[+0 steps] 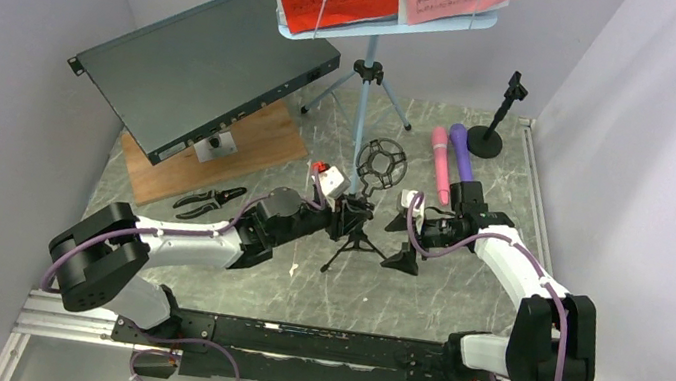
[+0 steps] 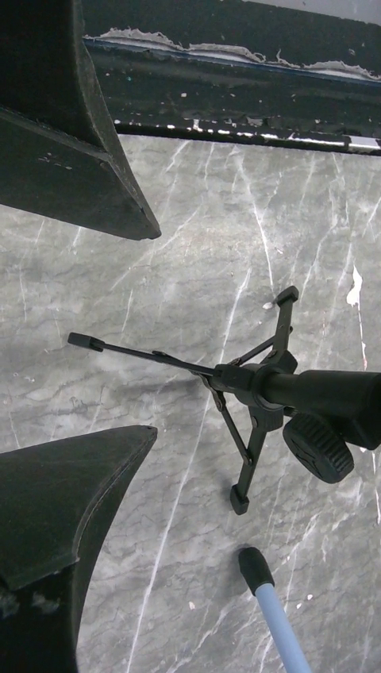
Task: Pack up the instrument practice props
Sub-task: Pick up the microphone stand at the center of the board.
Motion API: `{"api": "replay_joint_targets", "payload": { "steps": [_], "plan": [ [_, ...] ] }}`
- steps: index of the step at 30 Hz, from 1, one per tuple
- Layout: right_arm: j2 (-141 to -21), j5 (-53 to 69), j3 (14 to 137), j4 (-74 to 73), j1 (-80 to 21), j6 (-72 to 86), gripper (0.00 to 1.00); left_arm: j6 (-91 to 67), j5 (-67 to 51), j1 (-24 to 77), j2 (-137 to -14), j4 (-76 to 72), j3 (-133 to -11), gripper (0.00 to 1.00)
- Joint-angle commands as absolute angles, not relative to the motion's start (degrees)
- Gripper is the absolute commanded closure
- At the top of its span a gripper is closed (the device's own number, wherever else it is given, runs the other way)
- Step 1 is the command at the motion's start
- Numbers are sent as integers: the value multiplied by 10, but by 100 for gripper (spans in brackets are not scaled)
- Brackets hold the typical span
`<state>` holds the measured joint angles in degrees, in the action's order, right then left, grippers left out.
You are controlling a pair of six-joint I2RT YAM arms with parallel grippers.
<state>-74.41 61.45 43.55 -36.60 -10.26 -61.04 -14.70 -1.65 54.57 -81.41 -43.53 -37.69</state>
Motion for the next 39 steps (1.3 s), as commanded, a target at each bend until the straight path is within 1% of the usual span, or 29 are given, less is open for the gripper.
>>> {"api": "replay_joint_targets", "payload": {
  "steps": [1,3,6,11,13,17,23,27,29,35,39],
  "plan": [
    [-744,614,454,-381,-103,-640,10,-163,-61,549,-812,-455,-366,94],
    [-744,615,454,-383,-102,-642,10,-163,-62,549,-809,-452,-360,90],
    [-745,615,456,-389,-100,-646,10,-160,-66,549,-806,-443,-355,82],
    [-746,619,460,-399,-91,-656,10,-157,-83,549,-807,-444,-346,74],
    [-745,621,460,-402,-90,-659,10,-155,-87,549,-809,-450,-339,69],
    [-746,624,460,-407,-89,-666,9,-154,-92,549,-807,-478,-319,54],
    [-749,628,463,-414,-89,-674,9,-133,-106,550,-795,-483,-305,32],
    [-751,630,464,-416,-89,-676,9,-104,-113,549,-787,-487,-295,21],
    [-751,630,464,-417,-89,-677,9,-87,-111,548,-787,-483,-297,19],
    [-752,630,465,-419,-87,-678,9,-47,-99,548,-813,-495,-314,21],
    [-751,630,465,-420,-84,-678,9,-37,-97,549,-838,-503,-340,27]
  ]
}}
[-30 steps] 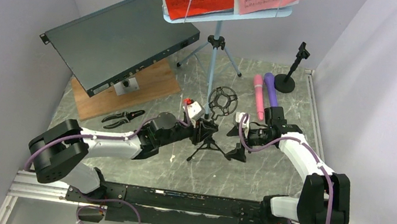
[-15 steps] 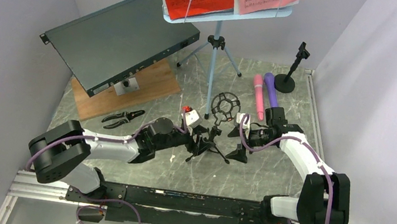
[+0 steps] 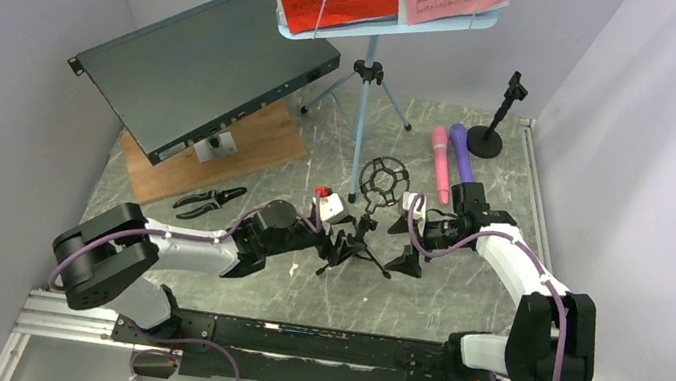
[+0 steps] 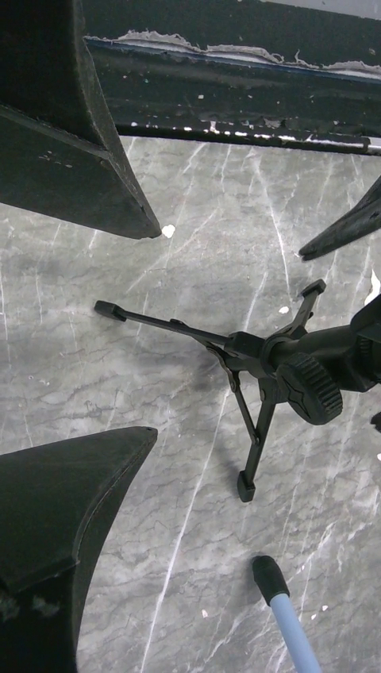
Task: Pack up the instrument practice props
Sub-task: Pick up the microphone stand at the center of the board.
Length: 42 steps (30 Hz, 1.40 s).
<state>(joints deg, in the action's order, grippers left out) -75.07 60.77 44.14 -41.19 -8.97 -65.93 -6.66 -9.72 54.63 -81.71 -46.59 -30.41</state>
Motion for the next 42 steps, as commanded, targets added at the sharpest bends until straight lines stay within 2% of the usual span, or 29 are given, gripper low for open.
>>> {"api": "replay_joint_targets", "payload": {
  "steps": [1,6,9,10,14,20,24,28,34,42],
  "plan": [
    [-752,630,466,-421,-84,-678,9,-36,-96,548,-846,-502,-347,29],
    [-753,630,466,-423,-81,-681,9,-34,-102,548,-868,-497,-368,47],
    [-753,630,467,-425,-80,-682,9,-37,-106,548,-871,-504,-368,61],
    [-753,630,467,-425,-80,-682,9,-37,-110,549,-871,-506,-368,67],
    [-754,630,468,-426,-79,-683,9,-40,-123,548,-872,-504,-373,99],
    [-750,619,471,-429,-75,-685,9,-55,-86,557,-881,-513,-395,100],
    [-744,614,486,-446,-49,-685,8,-40,-7,589,-902,-540,-416,100],
    [-730,607,510,-473,18,-682,5,-47,80,608,-937,-581,-447,100],
    [-698,610,518,-475,98,-657,4,-48,205,620,-1026,-600,-540,100],
    [-707,612,523,-465,110,-629,4,-29,305,619,-1173,-643,-664,100]
  ]
}}
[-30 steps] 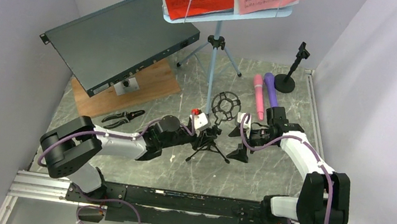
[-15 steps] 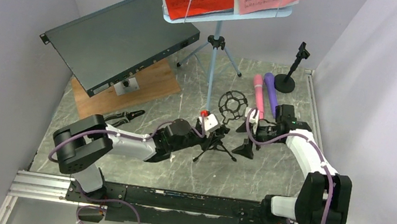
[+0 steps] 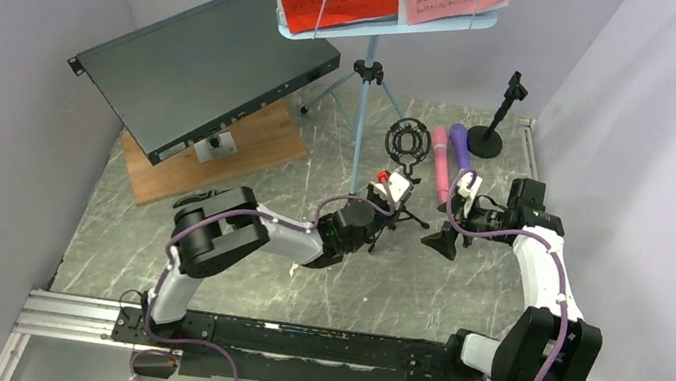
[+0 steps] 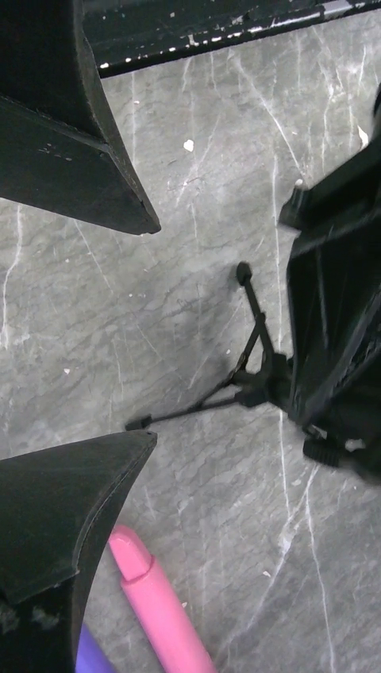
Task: Pack up the instrument practice props
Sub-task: Pick up the microphone stand at the center of the board.
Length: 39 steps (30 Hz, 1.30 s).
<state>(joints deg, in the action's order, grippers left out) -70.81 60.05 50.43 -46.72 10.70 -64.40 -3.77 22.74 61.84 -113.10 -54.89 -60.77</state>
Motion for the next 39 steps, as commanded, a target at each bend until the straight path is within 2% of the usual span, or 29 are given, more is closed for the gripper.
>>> {"api": "replay_joint_targets", "payload": {
  "steps": [1,3,8,15,20,24,26,30,39],
  "plan": [
    [-707,609,522,-461,110,-625,4,-36,307,619,-1183,-641,-673,100],
    [-707,605,521,-454,110,-616,4,-53,305,619,-1194,-628,-685,97],
    [-711,605,520,-451,110,-613,4,-79,291,619,-1183,-601,-669,57],
    [-718,611,520,-449,110,-609,4,-102,247,620,-1108,-565,-597,36],
    [-711,622,511,-419,109,-565,4,-114,156,621,-1027,-523,-527,22],
    [-699,604,500,-359,91,-475,5,-102,60,619,-965,-469,-471,5],
    [-686,584,490,-309,73,-412,6,-115,28,617,-938,-422,-457,1],
    [-661,497,468,-189,22,-276,7,-151,12,610,-892,-313,-450,0],
    [-674,311,443,-40,-80,-104,23,-164,78,609,-783,-232,-392,1]
  ]
}}
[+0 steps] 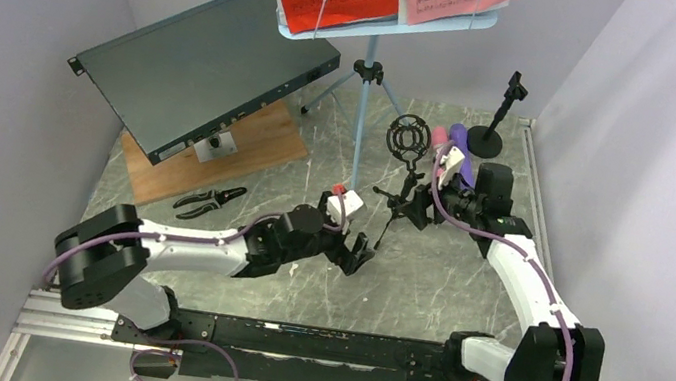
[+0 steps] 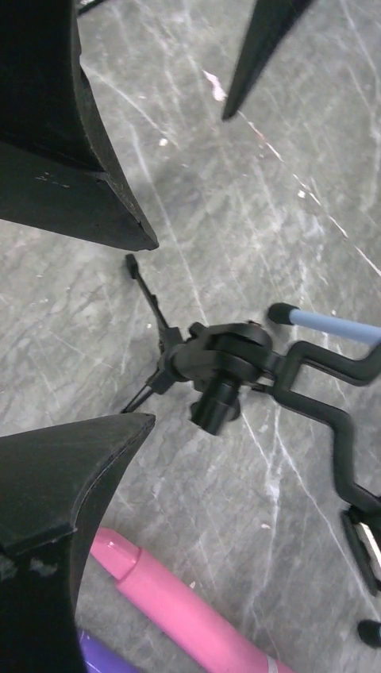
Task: Pack up the instrument practice props
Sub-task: Pick up the microphone stand at the center of the board.
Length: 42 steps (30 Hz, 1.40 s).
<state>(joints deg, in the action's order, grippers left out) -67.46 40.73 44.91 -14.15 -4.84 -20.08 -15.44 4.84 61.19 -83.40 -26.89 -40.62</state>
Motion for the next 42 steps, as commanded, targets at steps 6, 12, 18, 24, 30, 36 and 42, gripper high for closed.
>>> {"api": "replay_joint_targets", "payload": {
  "steps": [6,12,18,24,30,36,42],
  "plan": [
    [-684,226,434,16,-116,-63,31,-154,113,609,-740,-210,-372,0],
    [-693,197,419,43,-134,-48,43,-152,120,609,-738,-213,-369,1],
    [-706,153,413,58,-149,-48,47,-158,117,609,-741,-216,-368,1],
    [-727,129,413,65,-153,-33,48,-159,117,609,-740,-219,-365,0],
    [-733,120,414,67,-155,-31,55,-161,118,609,-738,-221,-360,1],
    [-721,127,422,52,-143,-52,88,-163,120,610,-725,-221,-351,1],
    [-694,227,435,3,-94,-111,100,-163,123,609,-706,-221,-339,1]
  ]
}}
